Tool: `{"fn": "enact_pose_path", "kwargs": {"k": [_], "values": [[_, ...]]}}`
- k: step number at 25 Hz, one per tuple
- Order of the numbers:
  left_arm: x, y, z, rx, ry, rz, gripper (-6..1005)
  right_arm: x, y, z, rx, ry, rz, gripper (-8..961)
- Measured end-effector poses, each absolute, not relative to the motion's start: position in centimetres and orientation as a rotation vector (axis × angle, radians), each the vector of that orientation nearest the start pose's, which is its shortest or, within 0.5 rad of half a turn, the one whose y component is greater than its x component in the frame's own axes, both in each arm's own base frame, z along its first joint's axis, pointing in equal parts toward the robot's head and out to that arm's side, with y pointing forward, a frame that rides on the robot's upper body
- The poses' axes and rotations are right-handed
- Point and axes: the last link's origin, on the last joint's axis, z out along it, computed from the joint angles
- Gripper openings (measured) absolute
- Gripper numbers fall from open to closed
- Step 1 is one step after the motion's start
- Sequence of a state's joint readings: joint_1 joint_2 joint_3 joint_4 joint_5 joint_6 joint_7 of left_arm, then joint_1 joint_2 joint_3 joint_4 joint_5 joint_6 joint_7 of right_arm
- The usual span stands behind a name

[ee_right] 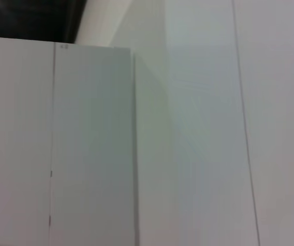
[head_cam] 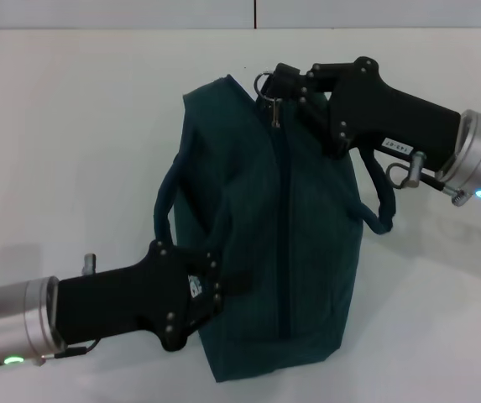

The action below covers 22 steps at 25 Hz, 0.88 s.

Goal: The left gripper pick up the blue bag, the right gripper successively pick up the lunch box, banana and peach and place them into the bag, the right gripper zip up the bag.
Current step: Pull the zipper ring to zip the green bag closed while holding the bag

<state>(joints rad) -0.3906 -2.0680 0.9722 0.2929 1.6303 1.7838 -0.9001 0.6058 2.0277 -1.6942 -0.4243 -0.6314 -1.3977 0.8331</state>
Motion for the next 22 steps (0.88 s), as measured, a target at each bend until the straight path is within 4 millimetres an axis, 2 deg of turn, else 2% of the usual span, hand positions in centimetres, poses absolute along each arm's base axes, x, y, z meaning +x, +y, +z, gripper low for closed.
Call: {"fn": "enact_pose_path", "kwargs": {"k": [12,17,22], "values": [[-27.2,22.1,-3.5,-2.803,-0.368,-1.234,59,17.2,35.8,-4.4,-2.444,0.248,1.222,13],[-28.1,22.2,-2.9,-2.674,-0.396,-1.228,58,17.5,35.9,-4.2,-2.412,0.268,1.225,13],[-29.6,22.7,-2.0,-2.476,-0.477,-1.202,113,18.2,35.3,-3.6,-2.371,0.284,1.258,12]]}}
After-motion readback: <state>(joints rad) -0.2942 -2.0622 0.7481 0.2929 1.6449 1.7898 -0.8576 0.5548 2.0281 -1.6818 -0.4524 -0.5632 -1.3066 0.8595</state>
